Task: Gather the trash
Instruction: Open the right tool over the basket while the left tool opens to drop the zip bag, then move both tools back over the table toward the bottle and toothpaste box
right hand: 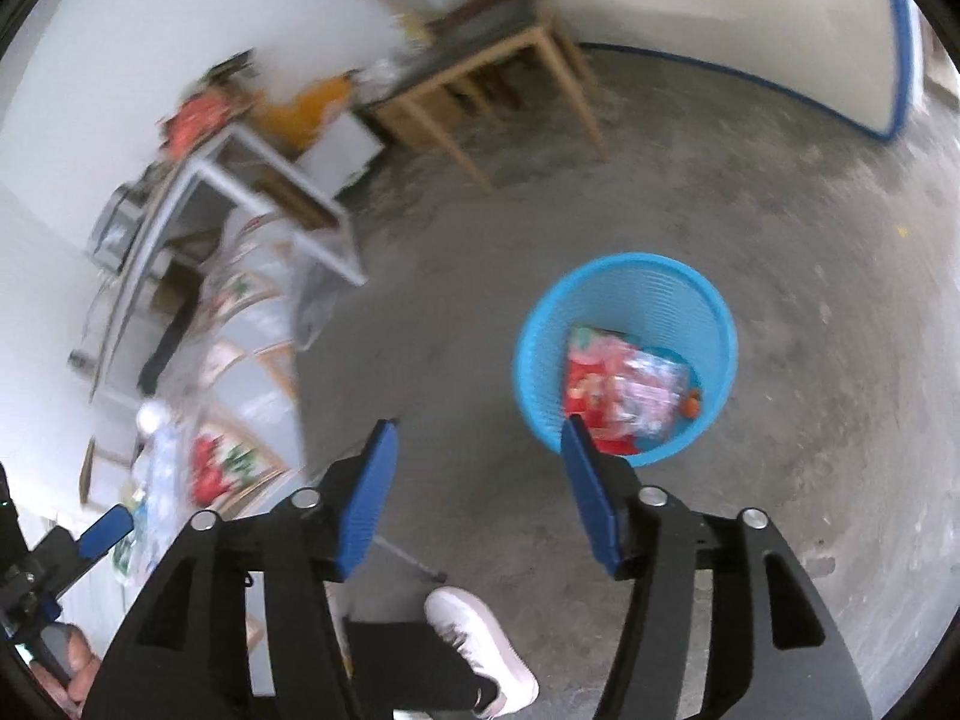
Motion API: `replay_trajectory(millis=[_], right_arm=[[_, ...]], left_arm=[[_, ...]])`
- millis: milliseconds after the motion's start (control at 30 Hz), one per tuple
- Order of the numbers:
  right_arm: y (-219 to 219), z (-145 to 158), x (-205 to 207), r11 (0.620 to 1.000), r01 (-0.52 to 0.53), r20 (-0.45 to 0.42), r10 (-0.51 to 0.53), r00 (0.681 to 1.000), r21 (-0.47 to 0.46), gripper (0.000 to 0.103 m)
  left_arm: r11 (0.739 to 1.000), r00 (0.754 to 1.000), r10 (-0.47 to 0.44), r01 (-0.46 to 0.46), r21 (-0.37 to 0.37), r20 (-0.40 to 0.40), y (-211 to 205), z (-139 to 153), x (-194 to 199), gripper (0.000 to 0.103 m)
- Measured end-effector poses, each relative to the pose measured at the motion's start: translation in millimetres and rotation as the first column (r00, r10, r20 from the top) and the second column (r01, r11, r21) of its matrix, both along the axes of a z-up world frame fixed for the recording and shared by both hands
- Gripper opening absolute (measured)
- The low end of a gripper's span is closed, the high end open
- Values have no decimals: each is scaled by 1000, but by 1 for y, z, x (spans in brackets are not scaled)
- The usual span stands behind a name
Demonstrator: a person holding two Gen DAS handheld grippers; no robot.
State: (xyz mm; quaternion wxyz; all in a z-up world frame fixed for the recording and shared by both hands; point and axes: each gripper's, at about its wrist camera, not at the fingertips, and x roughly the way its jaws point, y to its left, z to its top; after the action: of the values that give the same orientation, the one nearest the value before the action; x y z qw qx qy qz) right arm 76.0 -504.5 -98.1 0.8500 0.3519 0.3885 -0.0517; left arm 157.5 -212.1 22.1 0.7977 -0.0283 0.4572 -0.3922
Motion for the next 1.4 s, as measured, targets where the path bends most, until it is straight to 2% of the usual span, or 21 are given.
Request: replay_trajectory(millis=[133, 200, 433, 567, 700, 767, 867, 1000, 1133, 1333, 1400], right_arm=[[44, 35, 10, 994, -109, 62, 111, 992, -32, 68], [64, 48, 15, 986, -160, 81, 163, 983, -42, 69], [154, 82, 35, 932, -351, 102, 359, 928, -89, 70], [206, 99, 47, 880, -452, 92, 467, 880, -144, 74], [259, 110, 61, 816, -545, 55, 563, 824, -192, 74], [278, 112, 71, 797, -572, 35, 588, 808, -195, 74], [306, 110, 88, 778, -596, -5, 608, 794, -200, 74], [337, 103, 116, 767, -610, -57, 612, 789, -199, 74], [364, 102, 138, 752, -625, -77, 624, 777, -210, 74], [384, 93, 164, 765, -606, -113, 597, 794, -218, 74], [386, 88, 171, 772, -596, -126, 584, 802, -218, 74]], left_arm=[[999, 994, 42, -43, 10, 98, 51, 18, -22, 80], [998, 990, 63, -65, 12, 128, 75, 21, -31, 81], [984, 968, 176, -180, 5, 179, 168, 17, -56, 83], [965, 950, 260, -263, -1, 172, 221, 5, -67, 83], [930, 919, 368, -367, -38, 142, 273, -10, -71, 83], [907, 898, 420, -417, -55, 128, 297, -18, -73, 83], [881, 875, 473, -467, -77, 102, 321, -29, -71, 83], [863, 859, 503, -496, -92, 94, 340, -37, -73, 83], [849, 841, 527, -519, -93, 118, 353, -43, -72, 83], [822, 798, 569, -549, -149, 201, 378, -31, -63, 83], [819, 790, 574, -553, -153, 216, 386, -25, -53, 83]])
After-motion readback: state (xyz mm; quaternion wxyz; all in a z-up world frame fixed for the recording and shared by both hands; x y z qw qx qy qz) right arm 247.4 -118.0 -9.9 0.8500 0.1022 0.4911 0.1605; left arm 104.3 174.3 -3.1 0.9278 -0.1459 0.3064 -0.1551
